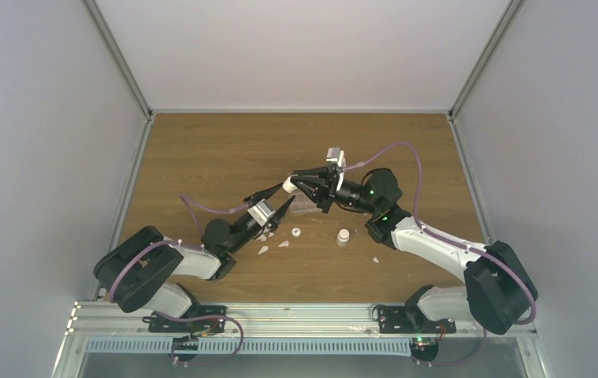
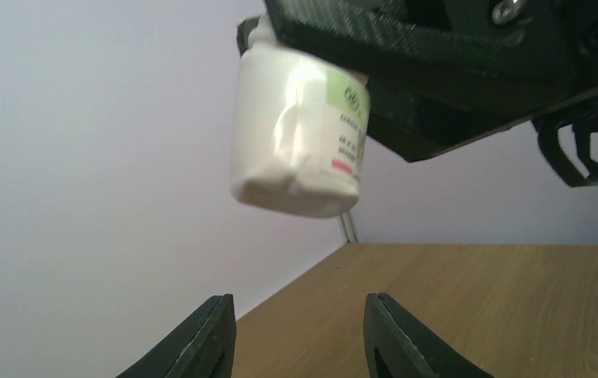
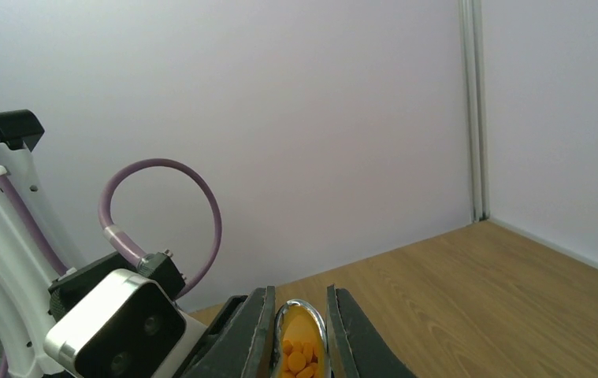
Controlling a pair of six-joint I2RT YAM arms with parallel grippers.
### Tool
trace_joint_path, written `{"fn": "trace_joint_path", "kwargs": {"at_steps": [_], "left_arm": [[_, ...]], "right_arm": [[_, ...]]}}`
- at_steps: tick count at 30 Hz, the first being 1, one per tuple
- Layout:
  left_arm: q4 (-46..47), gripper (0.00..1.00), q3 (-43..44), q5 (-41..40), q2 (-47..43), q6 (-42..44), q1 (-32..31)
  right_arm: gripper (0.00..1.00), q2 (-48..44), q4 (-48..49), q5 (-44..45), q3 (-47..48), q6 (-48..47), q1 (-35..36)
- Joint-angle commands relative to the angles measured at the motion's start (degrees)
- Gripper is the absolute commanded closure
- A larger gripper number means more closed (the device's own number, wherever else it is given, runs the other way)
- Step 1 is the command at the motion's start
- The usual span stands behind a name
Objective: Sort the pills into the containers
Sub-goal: Adjust the pill bottle.
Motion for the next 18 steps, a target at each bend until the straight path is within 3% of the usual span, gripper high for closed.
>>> {"fn": "trace_joint_path", "kwargs": {"at_steps": [1, 18], "left_arm": [[18.99, 0.01, 0.39, 2.67, -2.01, 1.36, -0.32], [18.99, 0.01, -1.42, 5.04, -7.11, 2.03, -0.32]], "right_arm": [[0.91, 0.73, 1.62, -0.30, 1.47, 0.41, -0.21], [0.91, 2.76, 2.49, -1.05, 2.62, 1.72, -0.19]]}}
